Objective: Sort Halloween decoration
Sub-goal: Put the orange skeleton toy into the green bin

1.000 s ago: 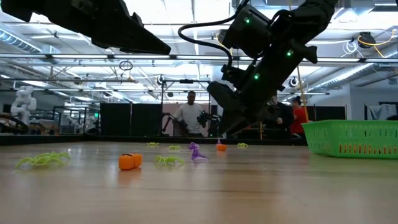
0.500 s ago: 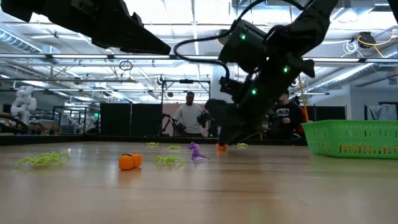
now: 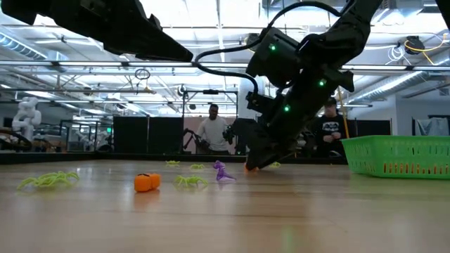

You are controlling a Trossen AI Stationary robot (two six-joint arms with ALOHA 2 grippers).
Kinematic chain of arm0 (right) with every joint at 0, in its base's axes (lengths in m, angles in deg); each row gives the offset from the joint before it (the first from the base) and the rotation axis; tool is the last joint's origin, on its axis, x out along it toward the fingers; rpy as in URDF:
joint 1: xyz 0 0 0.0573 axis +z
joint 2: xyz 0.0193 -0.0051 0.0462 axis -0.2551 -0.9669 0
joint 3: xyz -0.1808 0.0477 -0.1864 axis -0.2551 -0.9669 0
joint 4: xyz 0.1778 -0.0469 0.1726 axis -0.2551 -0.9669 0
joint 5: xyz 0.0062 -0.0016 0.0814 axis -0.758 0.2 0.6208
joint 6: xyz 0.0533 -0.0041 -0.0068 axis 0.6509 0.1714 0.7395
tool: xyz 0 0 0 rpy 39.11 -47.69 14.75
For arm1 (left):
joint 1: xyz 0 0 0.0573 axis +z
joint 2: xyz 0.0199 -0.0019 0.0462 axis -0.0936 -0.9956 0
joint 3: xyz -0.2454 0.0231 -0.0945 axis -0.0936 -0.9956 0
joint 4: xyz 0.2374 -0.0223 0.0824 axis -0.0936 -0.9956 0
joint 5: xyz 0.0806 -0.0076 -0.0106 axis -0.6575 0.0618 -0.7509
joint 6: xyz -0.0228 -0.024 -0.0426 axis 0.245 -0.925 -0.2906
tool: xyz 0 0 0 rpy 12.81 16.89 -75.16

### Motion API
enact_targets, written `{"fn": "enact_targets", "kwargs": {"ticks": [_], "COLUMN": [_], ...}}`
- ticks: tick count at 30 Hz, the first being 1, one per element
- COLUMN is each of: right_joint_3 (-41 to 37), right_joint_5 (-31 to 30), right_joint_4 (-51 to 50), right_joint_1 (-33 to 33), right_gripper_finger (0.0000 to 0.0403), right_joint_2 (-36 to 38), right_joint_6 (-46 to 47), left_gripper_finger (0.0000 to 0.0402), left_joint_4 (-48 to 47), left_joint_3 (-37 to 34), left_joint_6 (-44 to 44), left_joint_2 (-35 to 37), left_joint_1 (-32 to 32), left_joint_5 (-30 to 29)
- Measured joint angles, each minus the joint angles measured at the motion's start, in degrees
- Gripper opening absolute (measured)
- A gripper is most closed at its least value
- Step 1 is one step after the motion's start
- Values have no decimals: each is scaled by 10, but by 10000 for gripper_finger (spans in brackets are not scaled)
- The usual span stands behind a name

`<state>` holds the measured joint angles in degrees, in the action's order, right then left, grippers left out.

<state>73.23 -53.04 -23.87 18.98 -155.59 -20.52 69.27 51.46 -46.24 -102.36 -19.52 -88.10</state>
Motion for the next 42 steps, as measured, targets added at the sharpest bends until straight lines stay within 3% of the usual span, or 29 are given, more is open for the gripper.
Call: {"fn": "enact_targets", "kwargs": {"ticks": [10,24,33,42], "right_joint_3": [1,1,-1,-1], "right_joint_5": [0,4,9,10], "right_joint_4": [6,7,-6,-8], "right_joint_1": [-1,1,11,44], "right_gripper_finger": [122,7,10,10], "right_joint_2": [-12,-12,6,69], "right_joint_6": [-30,-66,-82,-118], "left_gripper_finger": [127,127,127,127], "left_joint_4": [0,-1,-7,-9], "left_joint_3": [0,0,0,0], "left_joint_6": [0,0,0,-1], "left_joint_2": [0,0,0,0], "left_joint_1": [0,0,0,0], "left_joint_5": [0,0,0,0]}}
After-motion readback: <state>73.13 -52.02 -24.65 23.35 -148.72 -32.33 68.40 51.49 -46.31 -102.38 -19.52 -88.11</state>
